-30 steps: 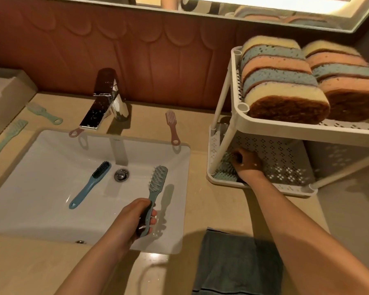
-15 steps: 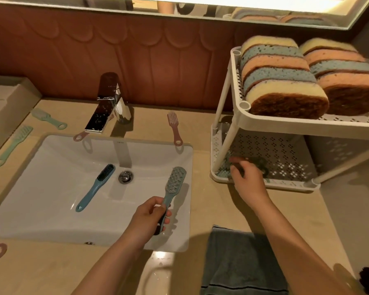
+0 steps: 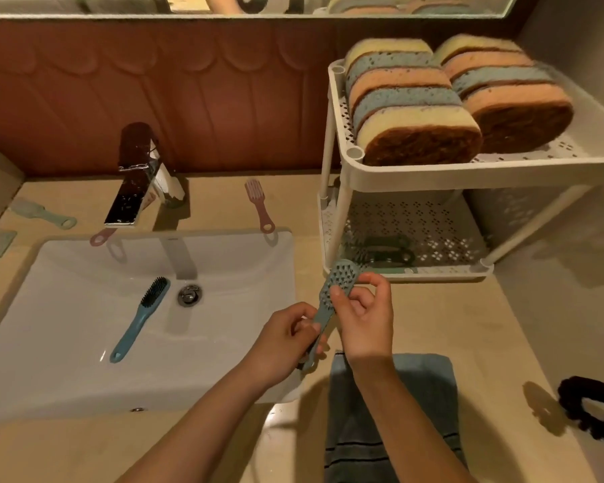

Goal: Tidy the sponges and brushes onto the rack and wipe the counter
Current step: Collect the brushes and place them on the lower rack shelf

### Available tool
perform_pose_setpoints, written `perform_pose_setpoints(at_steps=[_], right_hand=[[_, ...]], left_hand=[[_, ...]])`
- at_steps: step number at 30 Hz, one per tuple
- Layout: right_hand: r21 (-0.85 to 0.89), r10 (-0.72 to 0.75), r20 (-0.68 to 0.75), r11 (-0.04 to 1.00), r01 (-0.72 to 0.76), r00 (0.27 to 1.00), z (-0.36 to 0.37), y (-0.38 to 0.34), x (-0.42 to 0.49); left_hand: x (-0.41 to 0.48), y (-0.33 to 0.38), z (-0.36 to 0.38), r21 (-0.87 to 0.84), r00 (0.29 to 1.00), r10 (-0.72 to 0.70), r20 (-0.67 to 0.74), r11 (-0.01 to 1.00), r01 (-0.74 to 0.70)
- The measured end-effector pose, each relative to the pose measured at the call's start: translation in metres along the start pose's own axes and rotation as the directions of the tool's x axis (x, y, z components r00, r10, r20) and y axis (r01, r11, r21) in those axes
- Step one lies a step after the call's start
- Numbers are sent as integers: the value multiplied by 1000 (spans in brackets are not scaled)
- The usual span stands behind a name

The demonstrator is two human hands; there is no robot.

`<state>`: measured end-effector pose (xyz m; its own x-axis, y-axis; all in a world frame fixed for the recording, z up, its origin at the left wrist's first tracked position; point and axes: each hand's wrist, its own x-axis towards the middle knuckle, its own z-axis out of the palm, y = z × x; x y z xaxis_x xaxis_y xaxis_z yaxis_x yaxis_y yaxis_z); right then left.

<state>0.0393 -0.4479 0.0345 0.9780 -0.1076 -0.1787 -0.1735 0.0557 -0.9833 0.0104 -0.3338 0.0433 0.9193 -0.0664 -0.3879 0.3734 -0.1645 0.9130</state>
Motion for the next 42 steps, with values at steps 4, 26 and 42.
perform_pose_setpoints(at_steps=[4, 26, 42], right_hand=[[-4, -28, -27, 1000, 27, 999, -17, -12, 17], [-823, -40, 236, 523, 221, 971, -25, -13, 206], [-807, 16, 292, 541, 237, 956, -19, 1, 210]], left_hand=[[19, 19, 1, 102, 994, 8, -108, 995, 3], [95, 49, 6, 714, 816, 537, -216, 657, -244], [102, 44, 0, 765, 815, 556, -163, 592, -252]])
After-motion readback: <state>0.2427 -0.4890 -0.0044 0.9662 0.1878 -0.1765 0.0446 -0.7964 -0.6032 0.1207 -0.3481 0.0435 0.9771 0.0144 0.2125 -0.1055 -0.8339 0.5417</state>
